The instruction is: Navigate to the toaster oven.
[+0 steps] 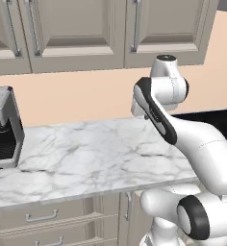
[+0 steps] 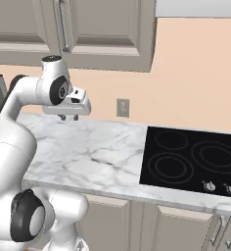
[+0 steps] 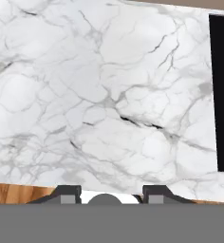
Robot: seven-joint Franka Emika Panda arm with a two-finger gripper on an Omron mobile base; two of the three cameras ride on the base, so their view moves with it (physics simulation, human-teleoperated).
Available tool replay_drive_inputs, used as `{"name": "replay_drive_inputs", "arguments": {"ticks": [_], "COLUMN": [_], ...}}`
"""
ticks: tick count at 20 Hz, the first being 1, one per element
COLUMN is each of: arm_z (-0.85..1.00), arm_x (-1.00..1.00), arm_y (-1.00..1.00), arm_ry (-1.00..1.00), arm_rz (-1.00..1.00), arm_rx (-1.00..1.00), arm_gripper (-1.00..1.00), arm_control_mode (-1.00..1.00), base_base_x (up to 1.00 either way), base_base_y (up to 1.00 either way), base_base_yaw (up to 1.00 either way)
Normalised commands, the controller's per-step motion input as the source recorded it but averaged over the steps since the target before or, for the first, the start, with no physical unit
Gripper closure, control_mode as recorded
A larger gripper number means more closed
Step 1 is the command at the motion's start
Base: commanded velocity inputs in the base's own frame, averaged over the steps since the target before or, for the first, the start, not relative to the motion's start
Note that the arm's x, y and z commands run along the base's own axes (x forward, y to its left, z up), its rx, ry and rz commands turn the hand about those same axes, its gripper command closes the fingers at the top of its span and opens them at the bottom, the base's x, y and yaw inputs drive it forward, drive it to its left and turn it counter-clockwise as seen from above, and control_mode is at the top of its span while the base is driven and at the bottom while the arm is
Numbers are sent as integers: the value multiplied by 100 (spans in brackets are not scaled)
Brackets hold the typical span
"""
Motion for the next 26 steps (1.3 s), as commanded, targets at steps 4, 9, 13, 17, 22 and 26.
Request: {"name": "replay_drive_inputs", "arguments": {"ticks": [4,9,13,17,22,26], "arm_z": [0,0,0,0,0,0], "arm_x": [0,0,0,0,0,0], "arm_y": [0,0,0,0,0,0], "arm_ry": [0,0,0,0,0,0], "arm_rz": [0,0,0,0,0,0], "arm_rx": [0,0,0,0,0,0], "arm_gripper": [-100,-100,-100,-100,-100,-100], "arm_control_mode": [100,100,100,100,100,100], "base_base_x": [-8,-69,-66,-38,-22,-25], "base_base_y": [0,0,0,0,0,-1], "base_base_yaw": [0,33,86,97,99,95]}}
